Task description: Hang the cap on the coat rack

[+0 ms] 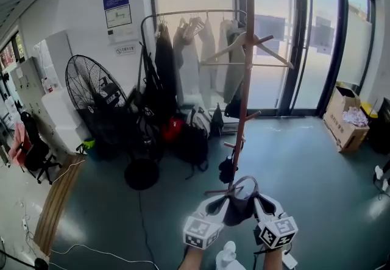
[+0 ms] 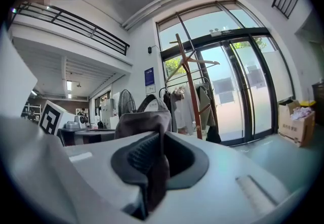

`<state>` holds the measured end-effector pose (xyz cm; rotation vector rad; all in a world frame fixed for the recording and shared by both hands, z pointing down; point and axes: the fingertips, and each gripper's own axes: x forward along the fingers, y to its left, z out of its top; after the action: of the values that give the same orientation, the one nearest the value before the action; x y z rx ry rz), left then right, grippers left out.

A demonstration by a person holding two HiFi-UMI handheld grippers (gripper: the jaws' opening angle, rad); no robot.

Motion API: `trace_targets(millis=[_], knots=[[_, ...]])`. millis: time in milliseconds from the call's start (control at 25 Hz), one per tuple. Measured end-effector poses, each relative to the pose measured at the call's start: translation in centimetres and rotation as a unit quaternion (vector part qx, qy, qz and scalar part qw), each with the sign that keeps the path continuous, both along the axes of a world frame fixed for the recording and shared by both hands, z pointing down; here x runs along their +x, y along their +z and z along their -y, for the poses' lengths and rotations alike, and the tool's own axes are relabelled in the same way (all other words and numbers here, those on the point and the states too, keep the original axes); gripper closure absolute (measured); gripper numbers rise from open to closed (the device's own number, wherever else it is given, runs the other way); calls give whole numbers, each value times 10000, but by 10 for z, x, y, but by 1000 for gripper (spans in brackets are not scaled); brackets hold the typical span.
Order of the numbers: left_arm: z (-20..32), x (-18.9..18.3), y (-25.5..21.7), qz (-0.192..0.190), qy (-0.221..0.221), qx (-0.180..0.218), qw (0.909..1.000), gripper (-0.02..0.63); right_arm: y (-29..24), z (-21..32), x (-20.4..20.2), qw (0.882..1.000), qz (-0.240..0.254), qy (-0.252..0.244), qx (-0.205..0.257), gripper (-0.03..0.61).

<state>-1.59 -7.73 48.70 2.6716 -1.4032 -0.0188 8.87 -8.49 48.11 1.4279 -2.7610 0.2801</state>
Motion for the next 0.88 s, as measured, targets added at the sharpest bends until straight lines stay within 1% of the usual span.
trace_targets(millis=[160, 320, 480, 680, 880], knots=[[53, 9, 8, 195, -36, -139, 9997, 595, 13, 55, 9, 9998, 86, -45, -170, 541], [109, 23, 19, 166, -132, -242, 9995, 595, 22, 113, 22, 9994, 133, -118, -290, 542], [157, 41, 30, 296, -152, -310, 9990, 595, 34, 166, 39, 9991, 173, -149, -353, 542], [200, 44, 45, 349, -284, -390, 9982, 595, 46, 213, 39, 9984, 180, -320, -429, 541], [229, 37, 51, 301, -399, -611, 9969, 595, 54, 243, 30, 9970, 161, -454, -613, 541]])
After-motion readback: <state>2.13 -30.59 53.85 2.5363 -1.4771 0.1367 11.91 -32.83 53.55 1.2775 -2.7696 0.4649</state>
